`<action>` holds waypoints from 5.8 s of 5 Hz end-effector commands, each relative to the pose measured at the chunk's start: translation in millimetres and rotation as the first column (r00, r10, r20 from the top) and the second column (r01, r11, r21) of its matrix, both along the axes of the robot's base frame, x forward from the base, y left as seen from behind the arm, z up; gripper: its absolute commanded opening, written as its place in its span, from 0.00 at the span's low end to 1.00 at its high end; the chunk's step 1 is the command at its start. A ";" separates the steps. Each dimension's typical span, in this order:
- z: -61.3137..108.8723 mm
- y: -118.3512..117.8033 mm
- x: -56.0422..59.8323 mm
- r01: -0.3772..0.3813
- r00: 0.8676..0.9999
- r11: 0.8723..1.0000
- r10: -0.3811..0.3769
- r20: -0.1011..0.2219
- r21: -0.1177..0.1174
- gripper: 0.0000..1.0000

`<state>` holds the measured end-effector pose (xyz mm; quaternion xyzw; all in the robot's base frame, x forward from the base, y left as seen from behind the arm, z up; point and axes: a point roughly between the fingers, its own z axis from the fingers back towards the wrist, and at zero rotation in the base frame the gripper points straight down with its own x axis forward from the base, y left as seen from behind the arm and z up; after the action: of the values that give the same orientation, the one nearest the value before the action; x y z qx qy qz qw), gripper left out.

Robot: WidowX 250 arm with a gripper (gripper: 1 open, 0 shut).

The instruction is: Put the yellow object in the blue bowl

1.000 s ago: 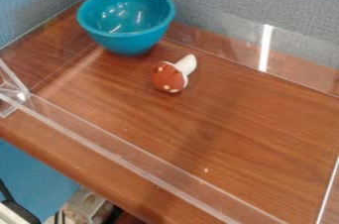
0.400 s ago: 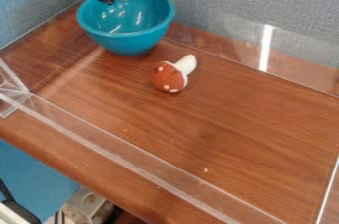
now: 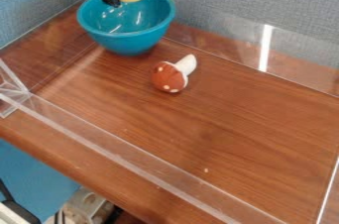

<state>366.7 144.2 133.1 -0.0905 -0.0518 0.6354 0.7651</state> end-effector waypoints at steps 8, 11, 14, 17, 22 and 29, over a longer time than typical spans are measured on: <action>29.2 -20.6 7.1 -0.224 0.971 0.973 0.218 0.095 0.062 0.00; 25.9 -12.8 21.1 -0.355 0.934 0.932 0.349 0.078 0.073 0.00; -3.2 10.6 20.5 -0.399 0.917 0.912 0.394 0.065 0.093 0.00; -23.2 25.6 31.7 -0.411 0.912 0.907 0.408 0.047 0.090 0.00; -10.2 10.8 24.9 -0.431 0.902 0.900 0.430 0.020 0.074 0.00; 19.8 -16.3 4.3 -0.456 0.890 0.889 0.456 0.012 0.048 0.00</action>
<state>366.4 129.1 119.7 -0.0309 -0.0485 0.8003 0.5969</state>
